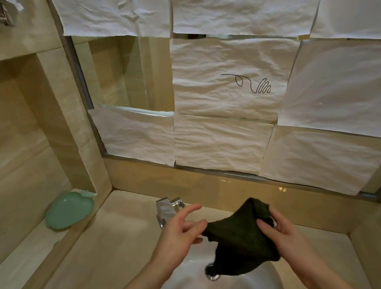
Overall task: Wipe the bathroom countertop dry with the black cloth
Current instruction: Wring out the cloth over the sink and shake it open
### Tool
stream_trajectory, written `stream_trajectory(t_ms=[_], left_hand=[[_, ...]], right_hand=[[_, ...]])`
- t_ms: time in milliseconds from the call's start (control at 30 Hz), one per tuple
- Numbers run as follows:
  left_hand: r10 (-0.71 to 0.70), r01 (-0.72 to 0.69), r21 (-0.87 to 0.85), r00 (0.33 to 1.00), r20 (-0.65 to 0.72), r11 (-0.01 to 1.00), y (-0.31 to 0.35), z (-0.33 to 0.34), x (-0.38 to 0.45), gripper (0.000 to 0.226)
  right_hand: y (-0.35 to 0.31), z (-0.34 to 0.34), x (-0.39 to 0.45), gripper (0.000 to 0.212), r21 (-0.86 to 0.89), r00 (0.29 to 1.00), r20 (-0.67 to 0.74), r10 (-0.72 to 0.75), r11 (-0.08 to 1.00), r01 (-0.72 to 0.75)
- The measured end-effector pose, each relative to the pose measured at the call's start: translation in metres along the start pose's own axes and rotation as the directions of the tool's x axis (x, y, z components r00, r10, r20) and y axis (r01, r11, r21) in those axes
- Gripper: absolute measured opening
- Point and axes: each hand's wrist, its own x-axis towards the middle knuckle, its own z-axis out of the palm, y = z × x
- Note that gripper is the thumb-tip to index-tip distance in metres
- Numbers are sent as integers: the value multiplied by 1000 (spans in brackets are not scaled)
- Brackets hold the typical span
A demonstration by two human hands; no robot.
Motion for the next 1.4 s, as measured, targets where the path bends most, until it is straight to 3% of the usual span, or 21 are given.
stream_trajectory(t_ms=[100, 233, 367, 433, 467, 567, 767, 900, 967, 1033, 1100, 1233, 1300, 1400], left_hand=[[67, -65, -42, 996, 51, 997, 6, 0, -1, 32], [17, 2, -243, 997, 76, 970, 8, -3, 1, 27], [-16, 29, -94, 991, 135, 995, 11, -8, 0, 42], [21, -23, 43, 998, 60, 999, 13, -9, -1, 42], [38, -40, 88, 999, 25, 995, 14, -9, 0, 39], [81, -80, 134, 997, -5, 988, 18, -9, 4, 30], [189, -165, 388, 982, -24, 907, 26, -10, 19, 24], [299, -249, 490, 954, -24, 836, 39, -15, 24, 10], [329, -281, 514, 944, -3, 811, 46, -20, 27, 8], [312, -314, 431, 947, 77, 846, 53, -25, 28, 10], [289, -330, 239, 938, 192, 913, 61, -27, 23, 15], [284, -287, -16, 940, 191, 958, 72, -19, 14, 19], [261, -254, -66, 955, 141, 965, 69, -17, 13, 22], [194, -191, -39, 977, 91, 981, 57, -18, 13, 30]], right_hand=[[5, -4, 4, 32, 24, 989, 31, 146, 989, -146], [12, -12, 7, 52, 224, 957, 19, 290, 932, -286], [15, -18, 0, 73, 346, 944, 36, 328, 882, -320], [21, -21, -3, 95, 215, 975, -50, 219, 955, -203], [22, -20, -5, 95, 90, 987, -92, 134, 988, -126], [21, -15, -8, 64, -198, 989, -122, -82, 979, 57], [4, -22, -5, 26, -641, 928, -112, -356, 739, 206], [-6, -32, 0, 14, -786, 897, -8, -443, 557, 268], [-9, -40, 4, 8, -730, 895, 28, -444, 603, 322], [-16, -41, 0, 33, -482, 919, 46, -392, 797, 365], [-26, -39, -5, 36, -203, 940, 78, -332, 918, 341], [-32, -29, -9, 73, 137, 961, 26, -275, 953, 269], [-18, -15, -12, 62, 189, 988, 87, -128, 976, 109], [8, 7, -19, 52, 119, 975, 209, 77, 988, -103]])
